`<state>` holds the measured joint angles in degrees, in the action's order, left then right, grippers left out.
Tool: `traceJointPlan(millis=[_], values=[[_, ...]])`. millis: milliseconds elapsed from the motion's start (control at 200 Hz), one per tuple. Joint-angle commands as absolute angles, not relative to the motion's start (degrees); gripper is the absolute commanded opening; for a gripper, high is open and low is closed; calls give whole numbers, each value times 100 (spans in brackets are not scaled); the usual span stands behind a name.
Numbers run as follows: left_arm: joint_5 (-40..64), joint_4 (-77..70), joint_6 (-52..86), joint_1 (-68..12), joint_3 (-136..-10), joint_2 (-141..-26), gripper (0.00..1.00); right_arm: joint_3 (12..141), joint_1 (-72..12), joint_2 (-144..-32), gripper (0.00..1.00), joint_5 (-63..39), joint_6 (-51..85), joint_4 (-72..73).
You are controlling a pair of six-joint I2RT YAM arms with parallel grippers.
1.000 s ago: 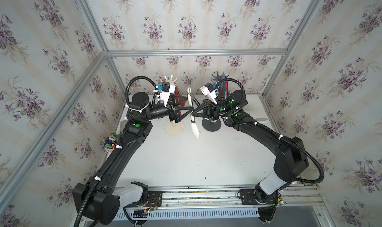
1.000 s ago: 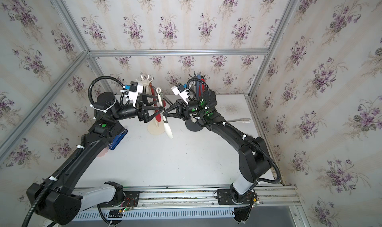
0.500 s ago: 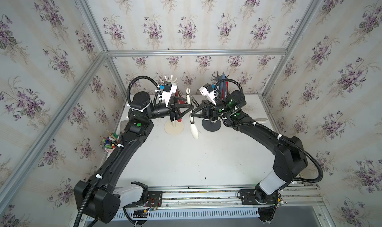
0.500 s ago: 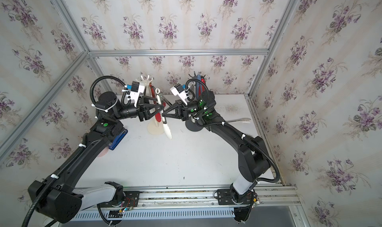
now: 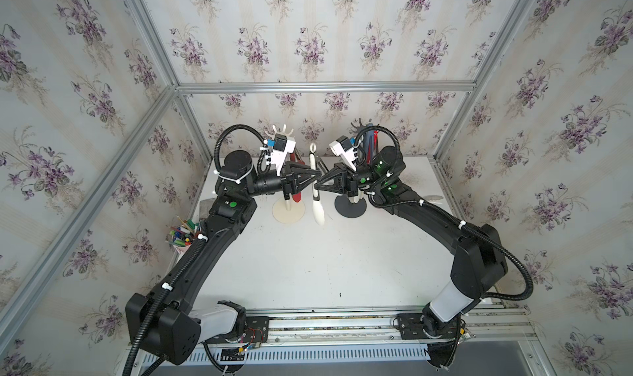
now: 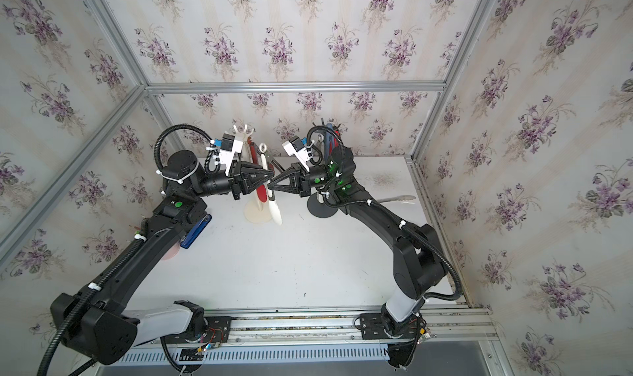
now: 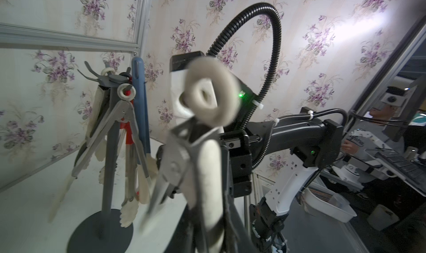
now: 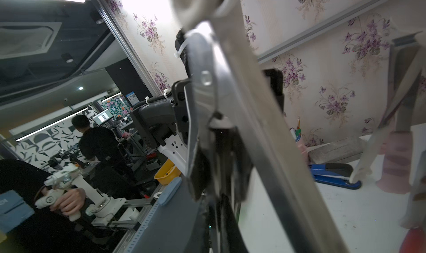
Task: Hang food tongs on kitchen utensil racks
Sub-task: Pick up the food tongs from the center of the board, then hang the food tongs on the rack.
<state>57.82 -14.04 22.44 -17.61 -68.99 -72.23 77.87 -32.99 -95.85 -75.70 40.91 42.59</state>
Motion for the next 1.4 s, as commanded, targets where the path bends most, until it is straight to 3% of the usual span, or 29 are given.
traceJointPlan(millis=[0,55,225,400,575,749,1064,1394], values=[[5663,-1564,2093,-1742,-6973,-7260,9,7955,-3314,-9617,26,-7452,4020,4096],[5627,-1548,2072,-1740,-7008,-7269,6,8012,-3308,-9604,40,-7357,3950,3978],[5496,-1148,1824,-1740,-7183,-7229,1,8068,-3288,-9370,71,-6972,3319,3329],[4977,154,965,-1740,-7427,-6924,0,8070,-3256,-8943,86,-6227,1827,1692],[4131,703,567,-1696,-7266,-6451,0,8049,-3208,-8689,91,-5235,939,512],[3401,1197,336,-1670,-7256,-6065,0,7690,-3208,-8273,95,-4308,641,403],[2156,1827,120,-1572,-7281,-5409,0,7360,-3208,-7629,100,-4076,374,-61],[2715,2450,-234,-613,-7456,-5488,0,7067,-3200,-7072,100,-3990,115,-407]])
